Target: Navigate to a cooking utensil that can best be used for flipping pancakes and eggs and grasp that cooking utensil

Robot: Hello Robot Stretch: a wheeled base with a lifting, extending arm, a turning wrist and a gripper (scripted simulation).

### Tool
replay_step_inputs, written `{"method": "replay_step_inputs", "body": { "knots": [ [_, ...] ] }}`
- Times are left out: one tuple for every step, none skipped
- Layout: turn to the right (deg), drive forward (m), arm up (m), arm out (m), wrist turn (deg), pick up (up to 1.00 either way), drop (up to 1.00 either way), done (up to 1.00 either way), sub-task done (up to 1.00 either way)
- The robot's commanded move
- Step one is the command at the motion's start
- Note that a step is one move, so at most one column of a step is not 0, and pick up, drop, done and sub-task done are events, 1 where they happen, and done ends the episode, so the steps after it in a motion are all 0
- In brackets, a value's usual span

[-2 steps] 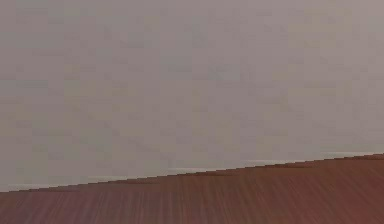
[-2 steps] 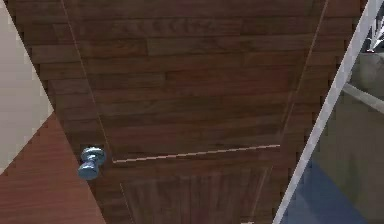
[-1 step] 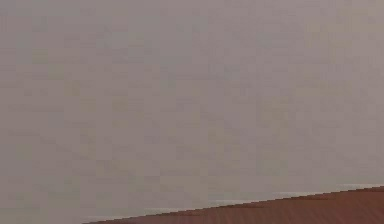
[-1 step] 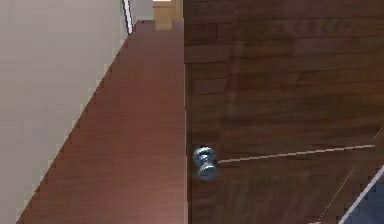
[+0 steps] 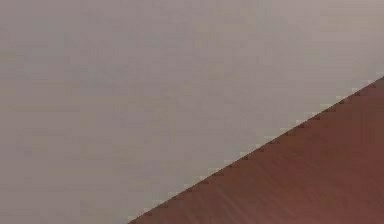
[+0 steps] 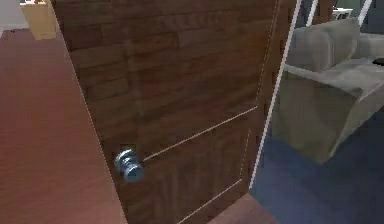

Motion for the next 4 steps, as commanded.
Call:
{"method": "replay_step_inputs", "body": {
  "knots": [
    [0.0, 0.7, 0.0, 0.0, 0.0, 0.0, 0.0, 0.0, 0.0],
    [45.0, 0.0, 0.0, 0.0, 0.0, 0.0, 0.0, 0.0, 0.0],
    [6.0, 0.0, 0.0, 0.0, 0.0, 0.0, 0.0, 0.0, 0.0],
    [0.0, 0.45, 0.0, 0.0, 0.0, 0.0, 0.0, 0.0, 0.0]
  ]
}}
